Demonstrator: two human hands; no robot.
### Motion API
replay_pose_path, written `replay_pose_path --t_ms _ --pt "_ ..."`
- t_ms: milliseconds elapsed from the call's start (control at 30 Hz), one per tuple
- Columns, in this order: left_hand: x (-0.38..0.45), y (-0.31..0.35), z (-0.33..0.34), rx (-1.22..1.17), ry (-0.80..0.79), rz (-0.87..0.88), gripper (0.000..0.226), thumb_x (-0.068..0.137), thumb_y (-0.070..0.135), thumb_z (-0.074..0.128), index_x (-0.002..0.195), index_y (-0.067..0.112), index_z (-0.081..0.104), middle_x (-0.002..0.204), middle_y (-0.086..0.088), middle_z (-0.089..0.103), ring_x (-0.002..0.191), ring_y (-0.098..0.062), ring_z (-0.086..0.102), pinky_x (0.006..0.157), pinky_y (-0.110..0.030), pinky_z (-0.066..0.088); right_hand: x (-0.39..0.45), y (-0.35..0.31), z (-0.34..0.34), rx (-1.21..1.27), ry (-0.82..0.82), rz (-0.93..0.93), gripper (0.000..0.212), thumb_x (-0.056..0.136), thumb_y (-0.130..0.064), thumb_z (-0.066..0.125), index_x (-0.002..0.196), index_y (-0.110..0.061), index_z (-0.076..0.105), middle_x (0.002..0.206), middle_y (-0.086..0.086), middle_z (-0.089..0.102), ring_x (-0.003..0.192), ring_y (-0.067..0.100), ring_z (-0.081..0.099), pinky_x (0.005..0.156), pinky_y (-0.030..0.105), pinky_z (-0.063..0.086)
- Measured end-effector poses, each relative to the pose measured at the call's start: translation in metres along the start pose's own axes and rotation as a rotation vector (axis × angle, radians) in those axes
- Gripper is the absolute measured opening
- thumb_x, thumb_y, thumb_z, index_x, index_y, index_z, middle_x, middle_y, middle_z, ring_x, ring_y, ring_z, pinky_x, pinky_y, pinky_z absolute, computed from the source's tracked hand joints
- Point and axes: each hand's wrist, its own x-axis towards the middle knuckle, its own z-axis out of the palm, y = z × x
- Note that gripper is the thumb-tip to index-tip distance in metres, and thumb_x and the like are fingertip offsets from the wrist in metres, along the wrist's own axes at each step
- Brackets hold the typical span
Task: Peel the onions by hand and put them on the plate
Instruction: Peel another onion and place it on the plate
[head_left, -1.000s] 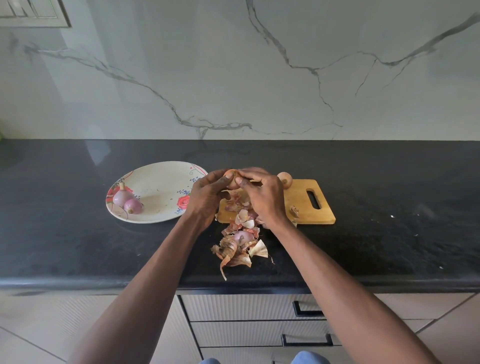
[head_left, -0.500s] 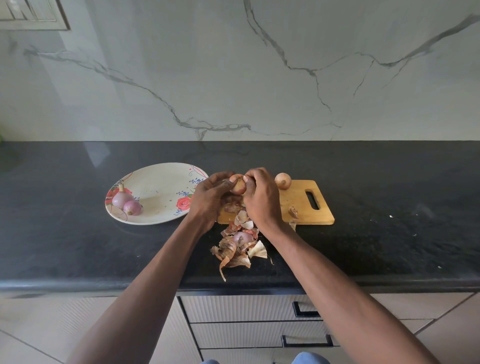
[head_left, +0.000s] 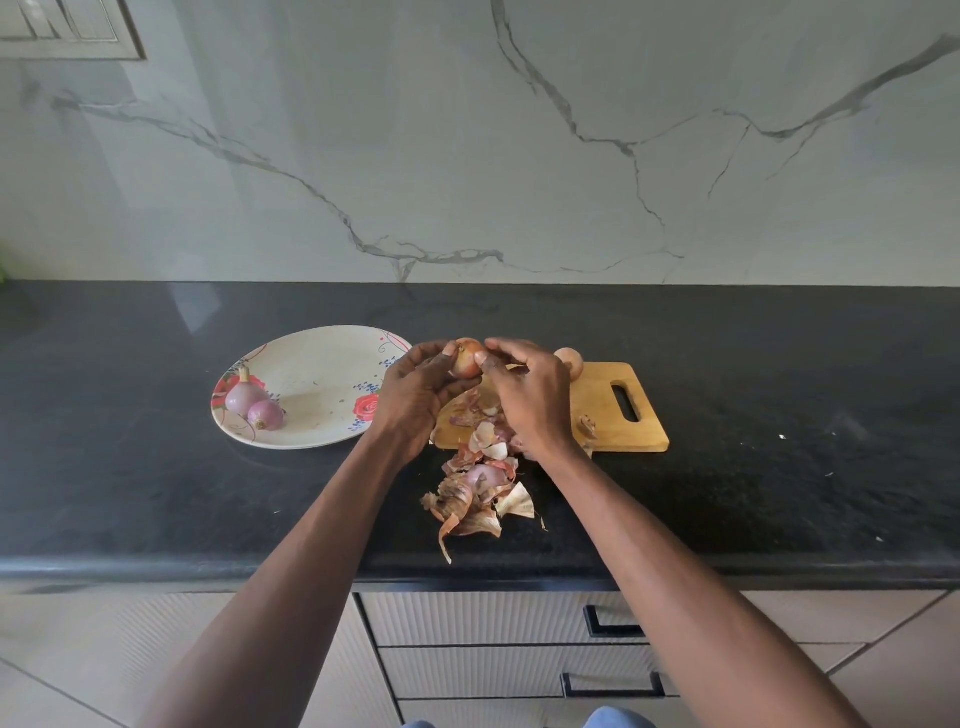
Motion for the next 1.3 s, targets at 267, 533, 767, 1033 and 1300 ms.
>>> replay_pose_path --t_ms 267,533,767,1033,1300 --pt "0.001 -0.003 -0.003 0.097 0.019 0.057 0.017 0.088 0.004 0.068 0.104 0.001 0.063 0.099 -0.021 0.073 0.082 -0.030 0.072 0.086 -0.043 0.061 0.000 0.004 0.001 0.050 -0.040 0.092 0.017 0.081 -0.009 0.079 0.098 -0.008 0.077 0.096 0.001 0.074 0.091 0.010 0.068 0.085 0.031 0.056" --pt "0.001 -0.006 -0.002 0.195 0.027 0.074 0.020 0.090 0.011 0.070 0.107 0.001 0.065 0.099 -0.020 0.075 0.085 -0.030 0.074 0.075 -0.037 0.063 0.002 0.004 -0.001 0.164 -0.007 0.224 0.004 0.087 -0.009 0.074 0.088 -0.012 0.077 0.083 -0.006 0.073 0.082 0.005 0.068 0.080 0.028 0.056" --pt "0.000 -0.010 -0.004 0.315 0.094 0.204 0.023 0.097 0.019 0.066 0.105 -0.002 0.072 0.094 -0.022 0.075 0.086 -0.033 0.074 0.079 -0.041 0.062 0.001 0.004 0.002 0.150 -0.199 0.216 0.036 0.079 -0.024 0.082 0.113 -0.018 0.072 0.109 -0.004 0.072 0.104 0.008 0.065 0.090 0.028 0.054" --pt "-0.002 -0.012 -0.003 0.547 0.164 0.306 0.021 0.098 0.026 0.067 0.100 0.009 0.079 0.088 -0.011 0.078 0.085 -0.031 0.076 0.083 -0.055 0.060 -0.003 0.000 0.005 0.075 -0.215 0.162 0.051 0.076 -0.022 0.086 0.122 -0.015 0.066 0.116 -0.001 0.071 0.106 0.010 0.065 0.089 0.023 0.055" --pt "-0.005 -0.010 -0.001 0.708 0.250 0.452 0.017 0.097 0.025 0.069 0.082 0.022 0.076 0.067 -0.005 0.074 0.064 -0.026 0.073 0.067 -0.046 0.061 -0.001 0.000 0.001 0.199 -0.246 0.203 0.043 0.074 -0.012 0.084 0.114 -0.013 0.069 0.106 0.001 0.072 0.098 0.011 0.068 0.087 0.027 0.056"
